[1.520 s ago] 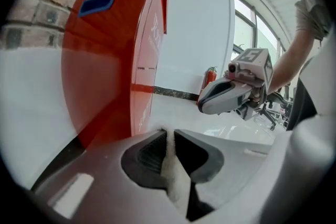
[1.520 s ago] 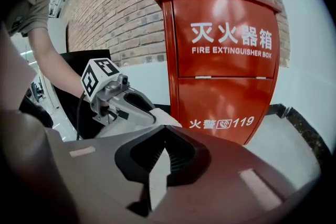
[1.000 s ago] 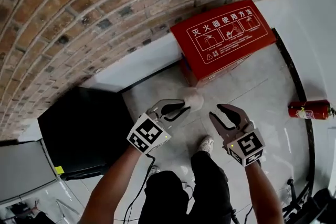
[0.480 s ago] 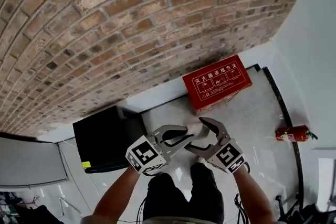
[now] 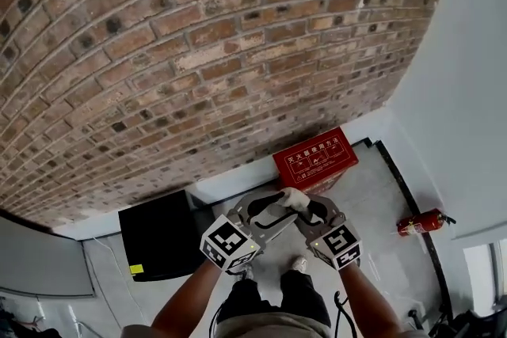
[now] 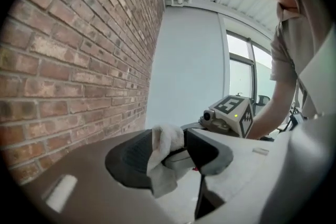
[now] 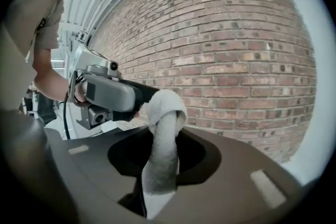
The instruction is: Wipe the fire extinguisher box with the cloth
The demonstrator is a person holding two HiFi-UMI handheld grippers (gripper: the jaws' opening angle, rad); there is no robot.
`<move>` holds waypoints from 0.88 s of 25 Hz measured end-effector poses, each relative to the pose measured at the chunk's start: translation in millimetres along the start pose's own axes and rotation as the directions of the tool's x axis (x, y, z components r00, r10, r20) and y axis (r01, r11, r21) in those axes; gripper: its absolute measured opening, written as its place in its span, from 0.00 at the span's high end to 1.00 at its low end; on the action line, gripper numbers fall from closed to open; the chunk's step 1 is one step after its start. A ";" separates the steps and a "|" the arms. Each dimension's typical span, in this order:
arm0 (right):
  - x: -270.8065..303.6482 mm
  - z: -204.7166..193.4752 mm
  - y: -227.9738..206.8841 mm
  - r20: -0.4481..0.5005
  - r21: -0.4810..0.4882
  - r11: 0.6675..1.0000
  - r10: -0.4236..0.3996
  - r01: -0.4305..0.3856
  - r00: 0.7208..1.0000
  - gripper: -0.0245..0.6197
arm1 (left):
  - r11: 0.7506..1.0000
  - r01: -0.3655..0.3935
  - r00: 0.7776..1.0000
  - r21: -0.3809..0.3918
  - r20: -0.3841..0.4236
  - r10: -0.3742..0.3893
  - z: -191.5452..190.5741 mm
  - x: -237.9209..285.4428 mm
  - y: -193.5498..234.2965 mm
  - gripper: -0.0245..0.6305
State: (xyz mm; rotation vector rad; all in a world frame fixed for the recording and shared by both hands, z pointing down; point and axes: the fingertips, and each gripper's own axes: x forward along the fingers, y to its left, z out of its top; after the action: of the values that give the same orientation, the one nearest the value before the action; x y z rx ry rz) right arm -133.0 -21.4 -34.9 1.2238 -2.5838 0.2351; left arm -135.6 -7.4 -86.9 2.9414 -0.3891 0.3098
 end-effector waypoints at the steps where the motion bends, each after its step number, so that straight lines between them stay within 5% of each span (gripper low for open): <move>1: -5.2 6.4 -4.8 0.007 0.016 0.999 -0.044 0.043 0.999 0.75 | 1.000 -0.008 1.000 0.011 0.012 0.008 8.4 -6.1 0.3 0.65; 11: -65.7 86.2 -14.0 0.165 0.114 0.943 -0.328 0.312 0.930 0.74 | 0.996 -0.041 0.999 0.082 0.013 0.040 49.2 -39.8 -12.0 0.64; 22: -97.2 134.0 -1.9 0.235 0.089 0.912 -0.410 0.400 0.881 0.74 | 0.993 -0.050 0.997 0.106 0.068 0.043 75.9 -58.9 -22.1 0.65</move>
State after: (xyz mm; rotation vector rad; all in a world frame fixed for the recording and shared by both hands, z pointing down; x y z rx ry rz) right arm -96.0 13.8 -192.4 1.8781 -2.4447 0.0441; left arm -171.4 14.0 -176.2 3.0582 -0.4642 0.2485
